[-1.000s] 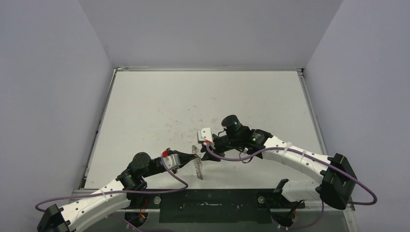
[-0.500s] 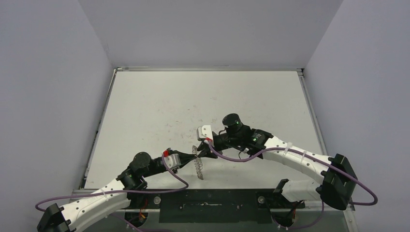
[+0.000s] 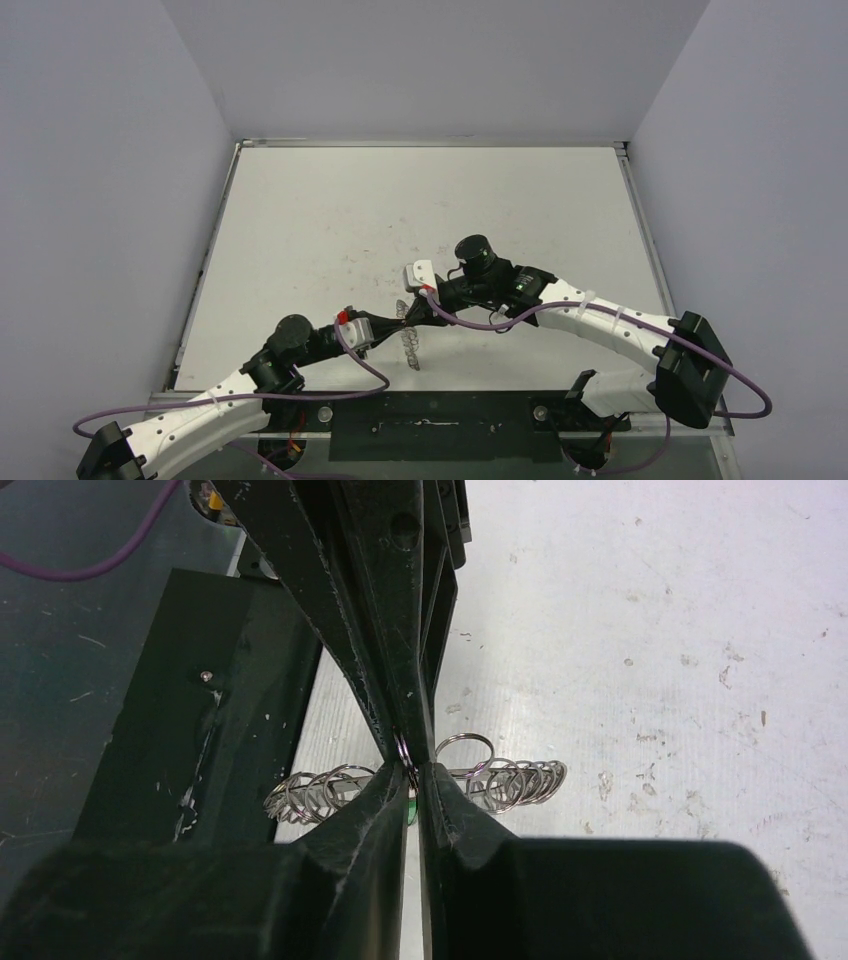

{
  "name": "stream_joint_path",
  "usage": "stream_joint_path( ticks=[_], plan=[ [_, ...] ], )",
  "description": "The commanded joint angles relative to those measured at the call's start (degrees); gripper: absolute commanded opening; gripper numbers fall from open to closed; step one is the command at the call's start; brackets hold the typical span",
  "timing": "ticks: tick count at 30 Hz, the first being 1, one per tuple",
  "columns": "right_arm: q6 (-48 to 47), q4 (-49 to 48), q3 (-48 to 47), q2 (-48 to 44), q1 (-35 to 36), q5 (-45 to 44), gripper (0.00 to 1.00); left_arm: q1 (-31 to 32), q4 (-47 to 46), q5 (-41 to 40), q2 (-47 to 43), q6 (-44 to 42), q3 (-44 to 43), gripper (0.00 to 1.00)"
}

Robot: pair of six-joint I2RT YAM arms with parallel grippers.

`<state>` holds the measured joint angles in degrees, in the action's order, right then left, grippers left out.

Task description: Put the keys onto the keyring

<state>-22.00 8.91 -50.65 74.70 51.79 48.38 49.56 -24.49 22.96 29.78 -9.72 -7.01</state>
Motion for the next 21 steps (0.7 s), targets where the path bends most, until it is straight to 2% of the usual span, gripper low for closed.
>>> stream_joint_path(
  ticks=[1, 2, 9, 11, 14, 21],
  plan=[
    [-1.18, -3.46, -0.48, 0.41, 0.09, 3.18, 0.05, 0.19, -3.79, 0.84, -0.96, 0.03, -2.64, 0.0],
    [-1.32, -3.33, -0.5, 0.34, 0.12, 3.43, 0.0, 0.19, -3.62, 0.8, -0.96, -0.01, -2.66, 0.0],
    [-2.75, 1.54, -2.11, -0.58, 0.15, 1.81, 0.0, 0.19, -2.53, 0.15, -1.54, -0.11, -2.79, 0.0],
    [-3.58, 5.33, -3.78, -0.51, 0.3, -0.37, 0.0, 0.19, -1.02, -0.43, -2.14, -0.32, -3.25, 0.11],
    [-5.3, 12.81, -7.07, 0.42, 0.6, -3.82, 0.0, 0.14, 2.06, -1.32, -3.38, -0.94, -3.99, 0.2],
    [-6.74, 27.7, -16.36, 5.46, 3.84, -13.62, 0.0, 0.19, 7.59, -3.33, -5.3, -1.67, -5.67, 0.23]
  ],
)
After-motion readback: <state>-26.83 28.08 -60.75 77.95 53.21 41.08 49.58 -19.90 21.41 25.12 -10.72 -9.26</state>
